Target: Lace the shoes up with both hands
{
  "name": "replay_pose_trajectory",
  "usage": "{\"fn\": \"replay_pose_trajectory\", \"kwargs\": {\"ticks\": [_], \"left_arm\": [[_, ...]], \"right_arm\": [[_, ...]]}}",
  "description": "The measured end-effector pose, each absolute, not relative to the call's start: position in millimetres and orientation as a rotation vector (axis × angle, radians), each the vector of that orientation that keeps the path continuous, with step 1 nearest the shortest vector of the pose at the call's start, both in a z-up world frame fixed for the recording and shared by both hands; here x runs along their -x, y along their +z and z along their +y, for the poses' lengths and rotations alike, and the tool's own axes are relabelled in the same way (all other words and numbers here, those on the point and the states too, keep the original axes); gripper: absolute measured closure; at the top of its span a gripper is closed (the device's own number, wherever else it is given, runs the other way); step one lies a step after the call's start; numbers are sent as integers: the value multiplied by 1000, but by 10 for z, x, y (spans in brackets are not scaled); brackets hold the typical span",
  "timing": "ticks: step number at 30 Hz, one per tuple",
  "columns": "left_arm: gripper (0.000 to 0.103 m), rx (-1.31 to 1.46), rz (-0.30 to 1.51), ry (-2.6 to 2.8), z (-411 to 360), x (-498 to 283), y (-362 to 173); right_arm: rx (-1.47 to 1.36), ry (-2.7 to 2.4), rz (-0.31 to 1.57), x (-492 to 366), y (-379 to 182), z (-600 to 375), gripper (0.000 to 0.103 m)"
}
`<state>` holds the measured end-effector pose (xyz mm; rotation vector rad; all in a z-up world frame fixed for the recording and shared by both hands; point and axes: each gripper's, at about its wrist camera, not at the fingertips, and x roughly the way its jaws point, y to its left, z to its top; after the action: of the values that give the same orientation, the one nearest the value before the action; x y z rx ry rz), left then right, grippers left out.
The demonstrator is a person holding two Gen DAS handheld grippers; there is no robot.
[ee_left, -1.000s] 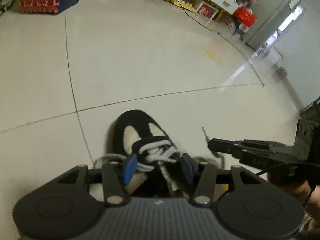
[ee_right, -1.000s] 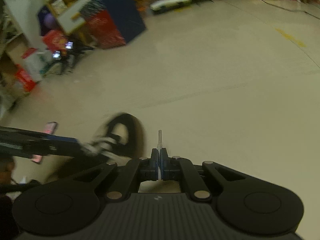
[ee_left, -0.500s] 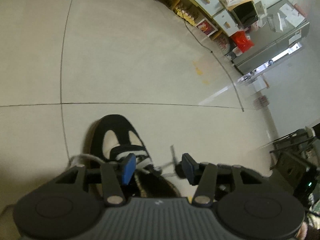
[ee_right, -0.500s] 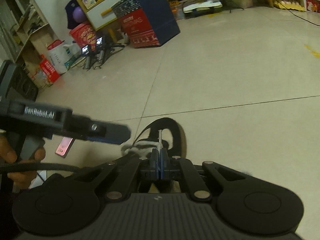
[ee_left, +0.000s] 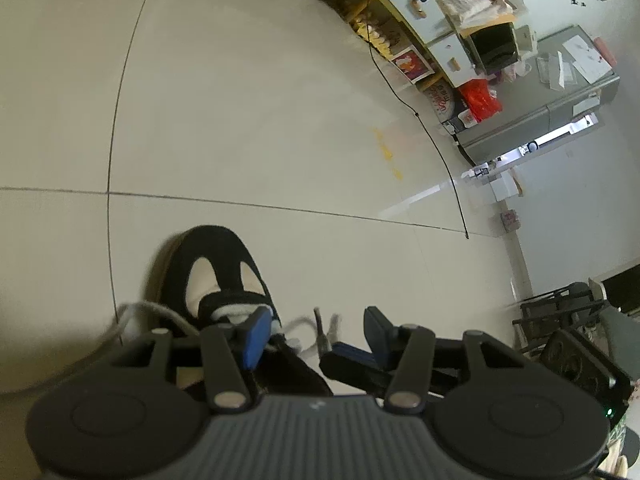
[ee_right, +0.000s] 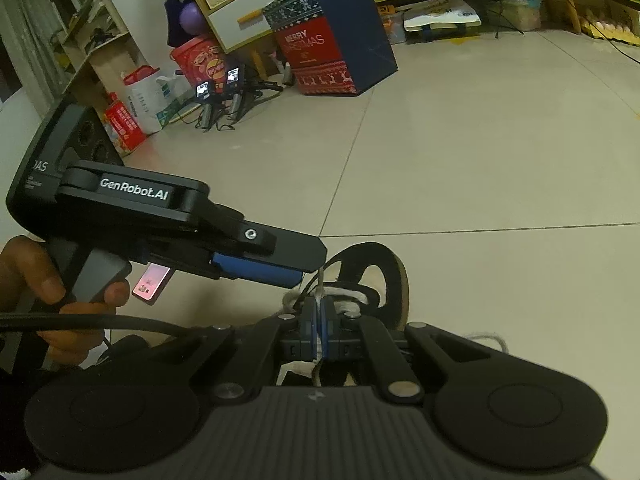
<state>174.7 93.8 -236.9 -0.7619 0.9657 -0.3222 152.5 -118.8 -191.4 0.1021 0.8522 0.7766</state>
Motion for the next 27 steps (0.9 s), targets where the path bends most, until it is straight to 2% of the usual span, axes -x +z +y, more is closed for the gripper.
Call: {"fn": "replay_pose_trajectory", "kwargs": {"ticks": [5,8,10,12,16,27], "left_arm": [[56,763,952,-332,924,-1747,-2343],[67,780,960,-329,928,-1750,-2370],[81,796,974,-326,938,-1757,-2404],[90,808,986,-321,962,-1761,-2436],[95,828,991,-312,991,-1744,-2466],[96,878,1015,-296,1049,-1749,-2528]], "right_arm": [[-106,779,848,-1520,-1898,-1202,100],[-105,780,848,-1521,-1899,-1202,100],[-105,779,849,-1523,-1903,-1202,100],[-107,779,849,-1526,-1903,-1196,100],[-107,783,847,-1514,-1901,-1187,100],[-76,809,847,-1486,-1881,-1180,100]]}}
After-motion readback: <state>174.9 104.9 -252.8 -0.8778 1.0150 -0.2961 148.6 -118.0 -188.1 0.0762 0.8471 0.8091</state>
